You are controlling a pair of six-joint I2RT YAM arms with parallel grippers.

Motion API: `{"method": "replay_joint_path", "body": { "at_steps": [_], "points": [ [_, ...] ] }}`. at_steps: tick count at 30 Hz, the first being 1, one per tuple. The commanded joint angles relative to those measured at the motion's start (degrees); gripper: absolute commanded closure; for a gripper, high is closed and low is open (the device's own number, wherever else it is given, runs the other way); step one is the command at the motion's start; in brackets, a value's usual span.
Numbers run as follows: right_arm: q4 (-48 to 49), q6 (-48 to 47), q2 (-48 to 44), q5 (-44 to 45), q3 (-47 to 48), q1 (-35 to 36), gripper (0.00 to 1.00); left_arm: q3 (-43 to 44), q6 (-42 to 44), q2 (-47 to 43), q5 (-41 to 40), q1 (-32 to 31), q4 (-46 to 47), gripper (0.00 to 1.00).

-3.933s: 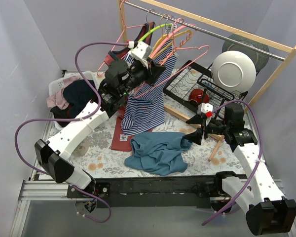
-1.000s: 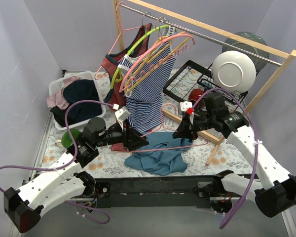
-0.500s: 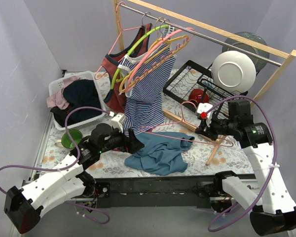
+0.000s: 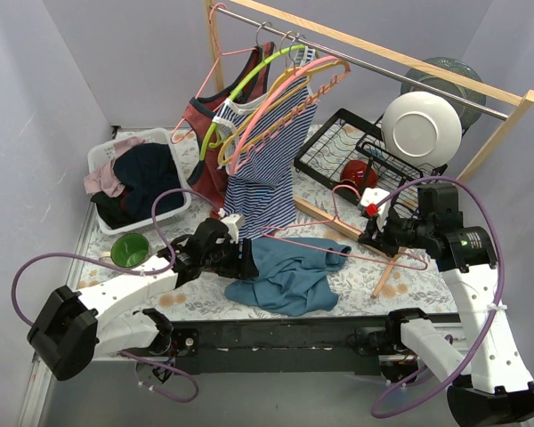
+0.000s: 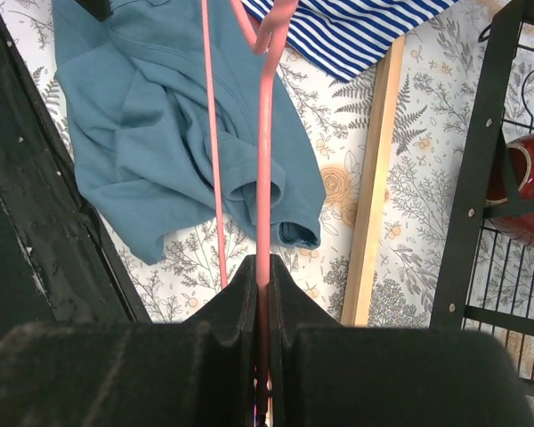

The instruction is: Place the tank top on the hanger

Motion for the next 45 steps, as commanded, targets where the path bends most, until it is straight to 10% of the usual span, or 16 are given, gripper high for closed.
{"method": "replay_joint_path", "body": {
  "at_steps": [1, 6, 15, 30, 45],
  "points": [
    [-0.5, -0.7, -0.2, -2.5, 1.7, -0.5, 0.99, 3.6, 1.7, 2.1, 0.5, -0.6, 2.2, 0.47],
    [-1.1, -1.3, -0.3, -3.3, 1.1, -0.5, 0.99, 4.6, 2.2, 3.7, 2.0, -0.7, 3.1, 0.55],
    [-3.0, -3.0, 0.4, -4.8, 1.0, -0.5, 0.99, 4.6, 2.2, 3.9, 3.6, -0.7, 4.0, 1.0],
    [-13.3, -14.0, -0.6, -4.0, 1.7, -0.6, 0.99, 4.0, -8.6, -3.9, 18.2, 15.3, 4.2, 1.0],
    [1.5, -6.6, -0.4, -3.8, -6.2, -0.6, 0.99, 4.1, -15.6, -5.7, 29.9, 18.3, 8.1, 1.0]
  ]
}}
